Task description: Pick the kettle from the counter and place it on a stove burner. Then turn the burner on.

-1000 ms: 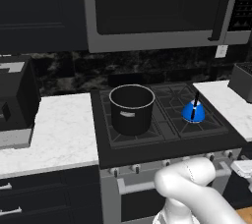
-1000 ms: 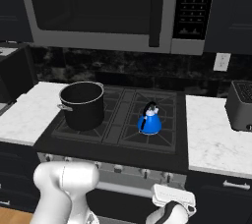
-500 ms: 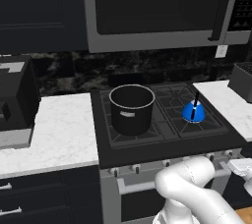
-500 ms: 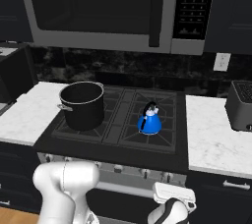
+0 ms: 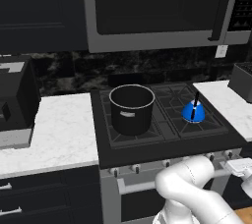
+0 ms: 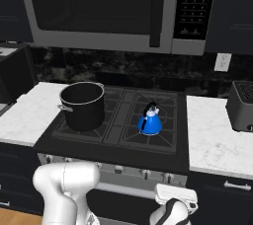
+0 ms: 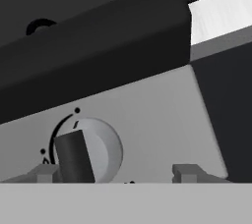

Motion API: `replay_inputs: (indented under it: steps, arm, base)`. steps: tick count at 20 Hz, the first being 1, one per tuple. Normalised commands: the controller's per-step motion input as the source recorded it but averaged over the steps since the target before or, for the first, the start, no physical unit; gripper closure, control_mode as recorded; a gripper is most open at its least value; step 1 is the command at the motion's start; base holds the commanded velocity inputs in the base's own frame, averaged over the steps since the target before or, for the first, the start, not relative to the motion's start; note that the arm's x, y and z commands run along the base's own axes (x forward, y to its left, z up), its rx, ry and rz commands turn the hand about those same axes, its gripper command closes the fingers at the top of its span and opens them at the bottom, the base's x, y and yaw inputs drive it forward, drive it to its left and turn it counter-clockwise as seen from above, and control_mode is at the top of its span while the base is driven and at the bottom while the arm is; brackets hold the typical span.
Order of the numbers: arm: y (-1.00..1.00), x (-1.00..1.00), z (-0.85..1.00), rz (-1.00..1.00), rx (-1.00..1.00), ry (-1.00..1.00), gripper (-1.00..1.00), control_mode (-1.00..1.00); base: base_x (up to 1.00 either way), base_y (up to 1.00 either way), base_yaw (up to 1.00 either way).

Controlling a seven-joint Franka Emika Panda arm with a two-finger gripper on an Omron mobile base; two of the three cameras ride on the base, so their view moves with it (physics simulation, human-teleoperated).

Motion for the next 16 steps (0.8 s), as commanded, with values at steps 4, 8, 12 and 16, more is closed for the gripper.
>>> replay_inputs:
  steps: [4, 8, 12, 16]
  arm:
    - [0.00, 0.01, 0.11, 0.00, 0.00, -0.04, -1.00, -1.00]
    - [0.14, -0.03, 0.08, 0.00, 0.00, -0.06, -1.00, -1.00]
    - [0.36, -0.15, 0.13, 0.01, -0.04, -0.15, -1.00, -1.00]
    - [0.00, 0.00, 0.07, 0.00, 0.00, -0.02, -1.00, -1.00]
  base:
    - [0.00, 0.00, 0.00]
    - [0.00, 0.00, 0.00]
    - [0.00, 0.00, 0.00]
    - [0.00, 0.00, 0.00]
